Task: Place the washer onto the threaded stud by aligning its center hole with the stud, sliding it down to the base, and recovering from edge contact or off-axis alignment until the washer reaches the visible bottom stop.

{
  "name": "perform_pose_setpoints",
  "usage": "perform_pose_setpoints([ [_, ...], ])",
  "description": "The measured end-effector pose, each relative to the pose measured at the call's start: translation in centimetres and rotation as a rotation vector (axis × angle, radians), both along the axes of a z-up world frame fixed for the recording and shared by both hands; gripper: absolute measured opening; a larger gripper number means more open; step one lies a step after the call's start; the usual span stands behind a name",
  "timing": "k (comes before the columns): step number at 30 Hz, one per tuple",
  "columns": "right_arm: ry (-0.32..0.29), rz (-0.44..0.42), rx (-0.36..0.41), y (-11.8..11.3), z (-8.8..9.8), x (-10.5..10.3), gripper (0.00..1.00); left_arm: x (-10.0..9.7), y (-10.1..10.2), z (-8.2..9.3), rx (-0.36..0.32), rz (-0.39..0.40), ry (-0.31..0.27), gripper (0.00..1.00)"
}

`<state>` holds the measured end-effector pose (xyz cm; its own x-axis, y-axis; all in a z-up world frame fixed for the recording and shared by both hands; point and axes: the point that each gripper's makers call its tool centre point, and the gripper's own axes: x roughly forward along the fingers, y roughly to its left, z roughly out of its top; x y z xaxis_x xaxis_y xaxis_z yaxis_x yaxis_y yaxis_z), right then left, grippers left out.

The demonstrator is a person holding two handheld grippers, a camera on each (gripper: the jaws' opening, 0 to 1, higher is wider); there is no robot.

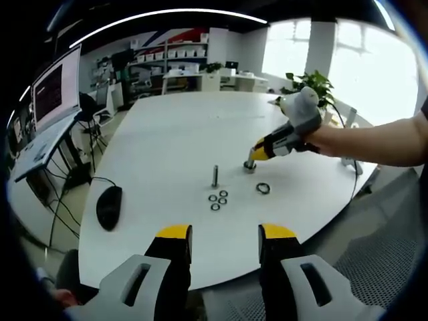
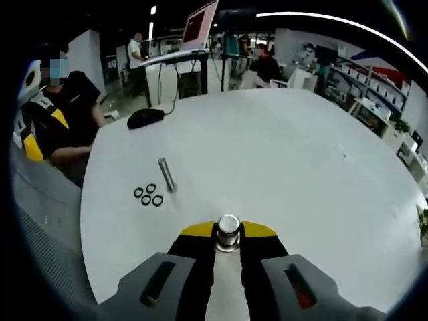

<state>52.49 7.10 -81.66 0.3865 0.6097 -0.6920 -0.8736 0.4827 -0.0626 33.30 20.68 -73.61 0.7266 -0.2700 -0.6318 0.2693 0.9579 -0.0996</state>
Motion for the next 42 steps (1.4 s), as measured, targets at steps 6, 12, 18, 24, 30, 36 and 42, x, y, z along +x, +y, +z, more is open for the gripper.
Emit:
perform_pose_setpoints([
  [6, -0.005, 0.005, 0.010, -0.9, 0.5, -0.4, 0.14, 0.0, 0.0, 0.0, 0.001, -0.001, -0.001, 0.38],
  [12, 0.004, 0.004, 0.012, -2.1, 0.3, -0.7, 0.13, 0.0, 0.0, 0.0, 0.003, -0.002, -0.002, 0.38],
  [18, 0.014, -0.006, 0.023, -3.1, 0.3, -1.1, 0.13, 0.0, 0.0, 0.0, 0.003, -0.002, -0.002, 0.38],
  [24, 0.016, -0.003, -0.001, -4.2, 0.4, -1.8, 0.13, 0.1, 0.0, 0.1, 0.000, -0.002, -0.009, 0.38],
  [30, 0.026, 0.000, -0.023, -5.7, 0.2, -2.7, 0.13, 0.2, 0.0, 0.3, -0.003, -0.002, -0.018, 0.38],
  [36, 0.038, 0.018, -0.044, -6.8, -0.1, -3.9, 0.13, 0.2, 0.0, 0.5, -0.006, -0.001, -0.029, 0.38],
  [42, 0.041, 0.046, -0.069, -7.3, 0.5, -5.4, 0.13, 0.3, 0.0, 0.6, -0.009, 0.002, -0.036, 0.38],
])
